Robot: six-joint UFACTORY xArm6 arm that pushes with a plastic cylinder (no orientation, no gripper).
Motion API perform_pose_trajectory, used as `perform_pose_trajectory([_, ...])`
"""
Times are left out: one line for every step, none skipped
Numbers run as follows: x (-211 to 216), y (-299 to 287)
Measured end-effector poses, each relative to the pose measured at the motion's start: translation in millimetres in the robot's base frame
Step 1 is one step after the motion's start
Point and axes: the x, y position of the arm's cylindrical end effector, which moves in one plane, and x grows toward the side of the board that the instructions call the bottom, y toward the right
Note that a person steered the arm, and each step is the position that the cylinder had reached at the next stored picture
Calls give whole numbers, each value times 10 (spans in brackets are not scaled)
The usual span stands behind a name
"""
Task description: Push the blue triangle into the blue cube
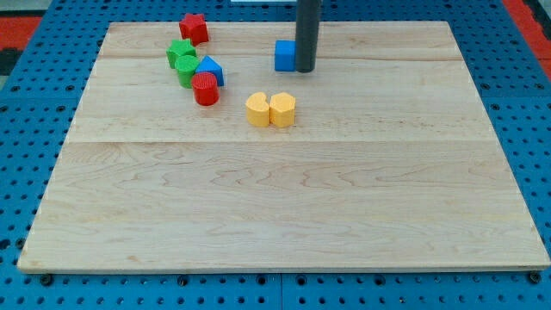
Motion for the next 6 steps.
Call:
perform_pose_trajectory([342, -299])
perform_pose_trajectory([431, -1078])
perform_pose_trajectory([540, -1675])
perform_pose_trajectory([438, -1971])
perform_pose_trajectory([106, -1344])
perform_pose_trajectory([43, -1200])
